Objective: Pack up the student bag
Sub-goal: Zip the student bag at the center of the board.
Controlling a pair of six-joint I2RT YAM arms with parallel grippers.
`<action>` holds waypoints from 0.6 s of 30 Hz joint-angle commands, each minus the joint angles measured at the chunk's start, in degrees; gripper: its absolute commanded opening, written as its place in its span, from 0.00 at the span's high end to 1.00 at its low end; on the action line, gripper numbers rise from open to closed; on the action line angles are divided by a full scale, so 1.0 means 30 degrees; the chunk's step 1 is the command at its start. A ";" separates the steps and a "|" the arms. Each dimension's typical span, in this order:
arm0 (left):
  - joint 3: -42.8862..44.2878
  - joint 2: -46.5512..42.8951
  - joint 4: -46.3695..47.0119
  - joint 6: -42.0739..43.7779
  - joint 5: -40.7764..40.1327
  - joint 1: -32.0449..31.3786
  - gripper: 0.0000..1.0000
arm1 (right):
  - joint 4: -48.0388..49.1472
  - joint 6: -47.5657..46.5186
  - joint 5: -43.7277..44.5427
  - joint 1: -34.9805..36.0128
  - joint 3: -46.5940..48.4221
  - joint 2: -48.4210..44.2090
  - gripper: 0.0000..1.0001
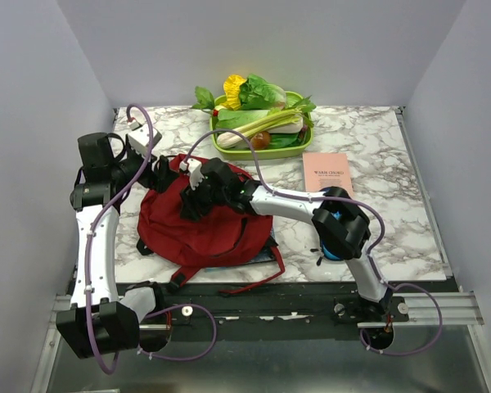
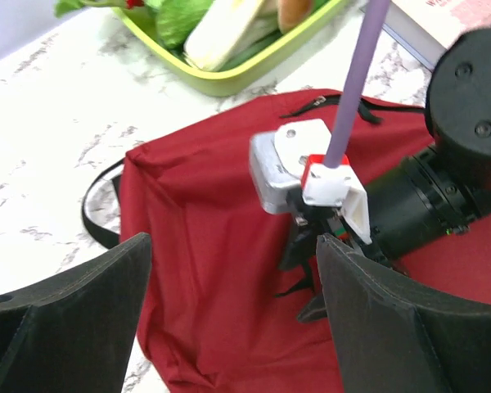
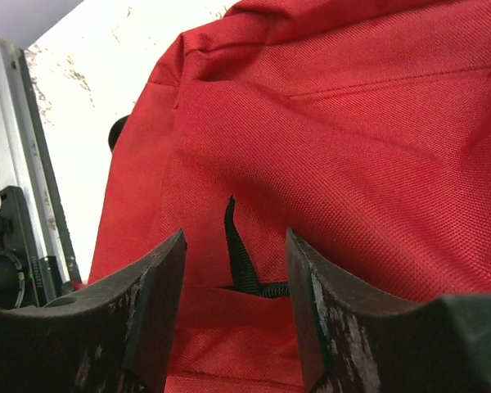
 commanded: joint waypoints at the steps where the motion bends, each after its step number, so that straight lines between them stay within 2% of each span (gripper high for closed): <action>1: 0.0869 -0.0327 0.0948 -0.1051 -0.1971 -0.0029 0.12 | -0.0831 -0.0169 0.1118 0.0207 0.0871 0.0908 0.42; 4: 0.1163 -0.0414 -0.0107 -0.0583 -0.2030 -0.0058 0.12 | -0.1095 -0.0023 0.1586 0.0207 0.1165 0.1114 0.53; 5: 0.1193 -0.0386 -0.0689 -0.0349 -0.2030 -0.0029 0.12 | -0.1095 0.0007 0.1705 0.0178 0.1165 0.1085 0.62; 7: 0.1106 -0.0415 -0.1249 0.0410 -0.1943 -0.0029 0.12 | -0.1007 0.0124 0.2085 0.0178 0.0990 0.0823 0.72; 8: 0.1076 -0.0444 -0.1774 0.0734 -0.1856 -0.0029 0.12 | -0.0949 0.0154 0.2203 0.0149 0.0902 0.0386 0.85; 11: 0.0900 -0.0327 -0.3760 0.3156 -0.0627 -0.0029 0.12 | -0.0656 0.0417 0.2585 0.0004 0.0492 -0.0551 0.99; 13: 0.0900 -0.0210 -0.4878 0.4510 0.0193 -0.0029 0.13 | -0.0159 0.0739 0.2381 -0.0144 -0.0062 -0.1081 0.99; 14: 0.0958 -0.0181 -0.6421 0.6257 0.0515 -0.0029 0.13 | -0.0158 0.0885 0.2351 -0.0289 -0.0268 -0.1315 0.99; 18: 0.0638 -0.0122 -0.9918 0.9838 0.1806 -0.0058 0.14 | 0.1537 0.2171 0.1503 -0.0788 -0.1060 -0.2340 0.99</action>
